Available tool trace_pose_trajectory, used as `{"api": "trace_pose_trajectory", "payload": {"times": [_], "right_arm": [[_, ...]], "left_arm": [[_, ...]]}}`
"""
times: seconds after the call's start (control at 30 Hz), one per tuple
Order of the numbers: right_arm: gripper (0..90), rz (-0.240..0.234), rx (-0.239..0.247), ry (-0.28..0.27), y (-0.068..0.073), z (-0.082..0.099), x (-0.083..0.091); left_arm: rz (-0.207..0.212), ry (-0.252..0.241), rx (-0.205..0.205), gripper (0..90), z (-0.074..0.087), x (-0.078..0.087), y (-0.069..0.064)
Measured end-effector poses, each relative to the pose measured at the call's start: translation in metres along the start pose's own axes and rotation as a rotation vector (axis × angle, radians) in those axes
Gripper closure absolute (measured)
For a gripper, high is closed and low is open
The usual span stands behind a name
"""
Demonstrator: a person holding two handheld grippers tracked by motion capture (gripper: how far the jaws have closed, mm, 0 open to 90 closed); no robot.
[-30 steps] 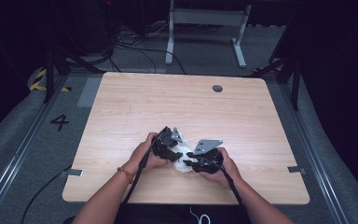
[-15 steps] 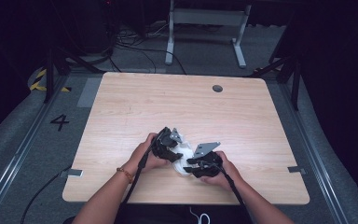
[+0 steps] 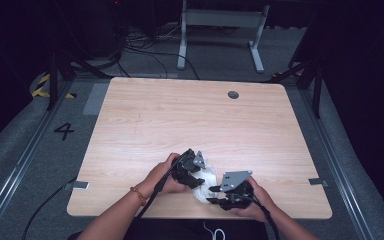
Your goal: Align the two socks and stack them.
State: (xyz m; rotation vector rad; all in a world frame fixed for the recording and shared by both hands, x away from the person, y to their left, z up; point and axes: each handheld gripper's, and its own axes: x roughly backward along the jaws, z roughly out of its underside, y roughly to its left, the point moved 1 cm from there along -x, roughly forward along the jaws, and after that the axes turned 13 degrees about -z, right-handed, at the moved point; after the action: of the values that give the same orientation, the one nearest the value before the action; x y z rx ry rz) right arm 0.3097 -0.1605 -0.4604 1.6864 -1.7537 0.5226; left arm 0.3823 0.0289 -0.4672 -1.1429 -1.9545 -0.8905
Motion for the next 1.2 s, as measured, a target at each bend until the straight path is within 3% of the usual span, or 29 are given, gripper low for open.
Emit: {"api": "trace_pose_trajectory", "payload": {"times": [0.1,0.17,0.27,0.47,0.5,0.7,0.87,1.07,1.13,1.2], "right_arm": [[69.7,-0.027,0.025,-0.009,0.003,0.005,0.006],[69.1,-0.012,0.059,0.002,0.006,0.011,0.006],[70.0,-0.016,0.089,0.007,0.003,0.014,-0.002],[71.4,-0.016,0.118,0.019,0.0,0.014,-0.01],[67.6,-0.015,0.131,0.015,-0.002,0.013,-0.011],[64.7,-0.014,0.155,0.029,-0.005,0.01,-0.021],[69.4,-0.042,0.114,0.0,-0.013,0.012,-0.02],[80.1,-0.005,0.122,0.022,-0.014,0.009,-0.021],[81.0,0.001,0.123,0.025,-0.014,0.008,-0.021],[81.5,-0.006,0.106,0.018,-0.015,0.009,-0.021]], "left_arm": [[0.019,-0.007,0.004,48.9,0.001,-0.001,0.003],[0.021,-0.008,0.007,48.9,0.001,-0.001,0.003],[0.028,-0.008,-0.012,48.9,0.0,-0.002,0.004],[0.033,-0.014,-0.006,48.9,0.0,-0.003,0.005],[0.034,-0.015,-0.004,48.9,0.0,-0.003,0.005],[0.036,-0.017,-0.003,48.9,0.0,-0.003,0.005],[0.039,-0.013,-0.006,48.9,-0.001,-0.004,0.006],[0.036,-0.022,0.004,47.6,-0.001,-0.005,0.007],[-0.006,-0.012,0.022,41.7,-0.001,-0.005,0.009],[-0.017,-0.004,0.027,37.0,-0.001,-0.004,0.01]]}}
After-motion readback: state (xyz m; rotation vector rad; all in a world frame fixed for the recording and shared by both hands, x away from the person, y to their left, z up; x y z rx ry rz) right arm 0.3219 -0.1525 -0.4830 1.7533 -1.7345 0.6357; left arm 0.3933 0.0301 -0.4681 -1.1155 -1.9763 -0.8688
